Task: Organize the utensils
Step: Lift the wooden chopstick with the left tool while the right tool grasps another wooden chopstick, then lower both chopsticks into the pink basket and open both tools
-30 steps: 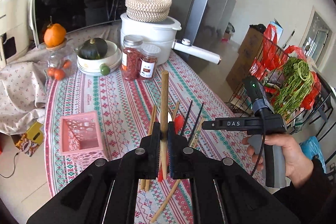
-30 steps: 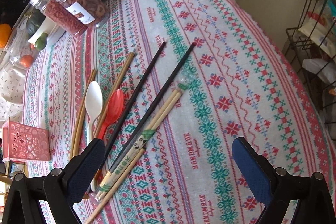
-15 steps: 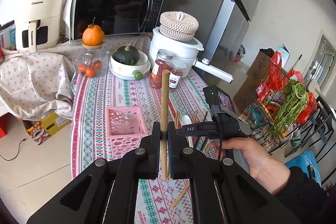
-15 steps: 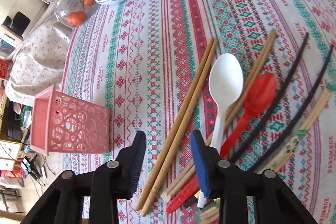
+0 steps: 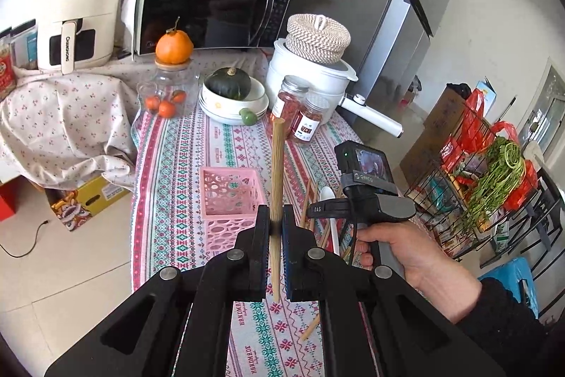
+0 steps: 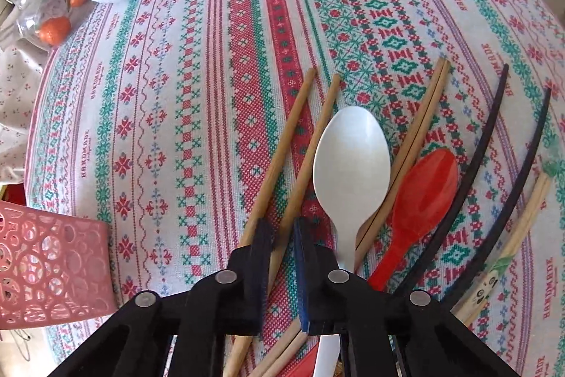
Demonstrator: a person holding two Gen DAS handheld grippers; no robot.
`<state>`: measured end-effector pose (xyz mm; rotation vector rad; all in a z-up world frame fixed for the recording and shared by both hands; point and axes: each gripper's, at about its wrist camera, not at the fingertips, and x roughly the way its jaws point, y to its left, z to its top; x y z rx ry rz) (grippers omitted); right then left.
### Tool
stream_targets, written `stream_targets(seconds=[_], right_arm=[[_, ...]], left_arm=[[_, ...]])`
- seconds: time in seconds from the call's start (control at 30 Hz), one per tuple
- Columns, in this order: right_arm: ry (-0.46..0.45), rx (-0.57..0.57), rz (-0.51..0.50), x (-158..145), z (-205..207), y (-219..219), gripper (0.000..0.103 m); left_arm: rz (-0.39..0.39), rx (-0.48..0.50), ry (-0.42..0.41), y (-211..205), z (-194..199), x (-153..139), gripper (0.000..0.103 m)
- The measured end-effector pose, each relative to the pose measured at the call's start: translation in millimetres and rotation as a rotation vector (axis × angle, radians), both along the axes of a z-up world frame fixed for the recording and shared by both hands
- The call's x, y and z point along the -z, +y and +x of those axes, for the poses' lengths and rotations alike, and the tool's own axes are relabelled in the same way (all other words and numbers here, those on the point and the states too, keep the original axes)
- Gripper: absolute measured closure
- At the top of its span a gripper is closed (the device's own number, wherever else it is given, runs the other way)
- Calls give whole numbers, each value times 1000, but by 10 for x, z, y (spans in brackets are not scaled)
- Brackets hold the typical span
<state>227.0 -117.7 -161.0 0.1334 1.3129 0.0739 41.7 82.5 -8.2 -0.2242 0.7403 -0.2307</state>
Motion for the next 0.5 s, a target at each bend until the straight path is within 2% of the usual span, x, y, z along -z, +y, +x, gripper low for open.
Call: stream_targets(seconds=[0.1, 0.23, 0.4, 0.5], right_arm=[[-5, -28, -45, 2, 33, 94, 96], [-20, 45, 84, -31, -6, -69, 96], [-141, 36, 213, -474, -182, -204, 97], [-230, 21, 275, -775, -344, -282, 97]], left_arm=[[7, -9, -7, -4, 2, -12, 97], [-13, -35, -83, 35, -90, -189, 97], [11, -65, -222, 6, -241, -446, 97], [49, -115, -299, -3, -288, -567, 97]])
